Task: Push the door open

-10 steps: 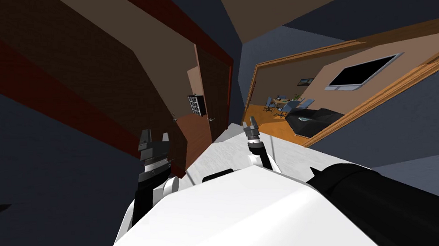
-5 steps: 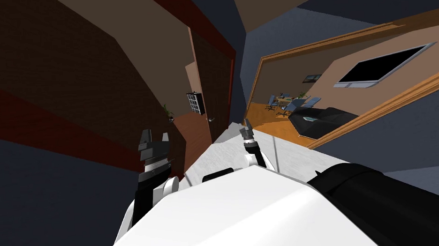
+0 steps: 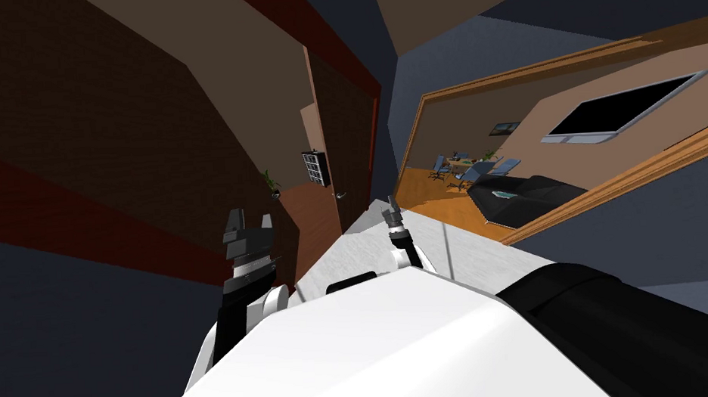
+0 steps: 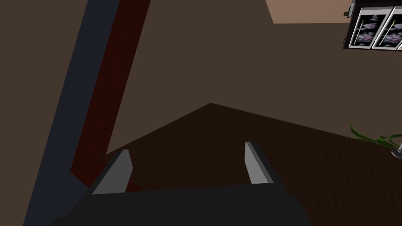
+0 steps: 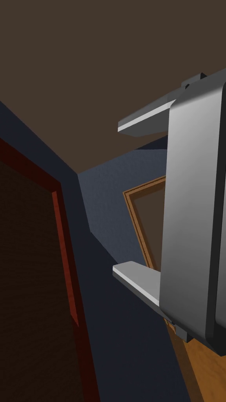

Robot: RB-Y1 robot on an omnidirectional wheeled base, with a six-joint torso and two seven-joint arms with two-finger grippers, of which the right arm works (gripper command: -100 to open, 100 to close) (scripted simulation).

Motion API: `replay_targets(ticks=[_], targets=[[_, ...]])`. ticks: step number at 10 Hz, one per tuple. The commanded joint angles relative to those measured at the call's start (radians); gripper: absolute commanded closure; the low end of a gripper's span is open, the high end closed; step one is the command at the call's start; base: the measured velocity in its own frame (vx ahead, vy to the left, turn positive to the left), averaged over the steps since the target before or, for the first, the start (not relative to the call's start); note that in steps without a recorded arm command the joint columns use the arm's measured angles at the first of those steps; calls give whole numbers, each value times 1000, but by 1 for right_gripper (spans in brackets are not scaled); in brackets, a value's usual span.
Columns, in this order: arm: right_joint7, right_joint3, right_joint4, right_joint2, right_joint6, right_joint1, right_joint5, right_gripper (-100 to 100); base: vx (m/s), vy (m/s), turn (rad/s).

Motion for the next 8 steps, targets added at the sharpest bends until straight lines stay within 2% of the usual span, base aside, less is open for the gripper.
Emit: replay_targets(ticks=[1, 6, 7, 8], targets=[[-1, 11, 46, -5, -8, -23, 1, -100, 115, -23, 16], [-7, 51, 182, -19, -42, -84, 6, -100, 100, -36, 18], [-7, 51, 190, -19, -42, -84, 6, -100, 61, -22, 9], [-8, 60, 221, -21, -49, -97, 7, -100, 49, -20, 8]])
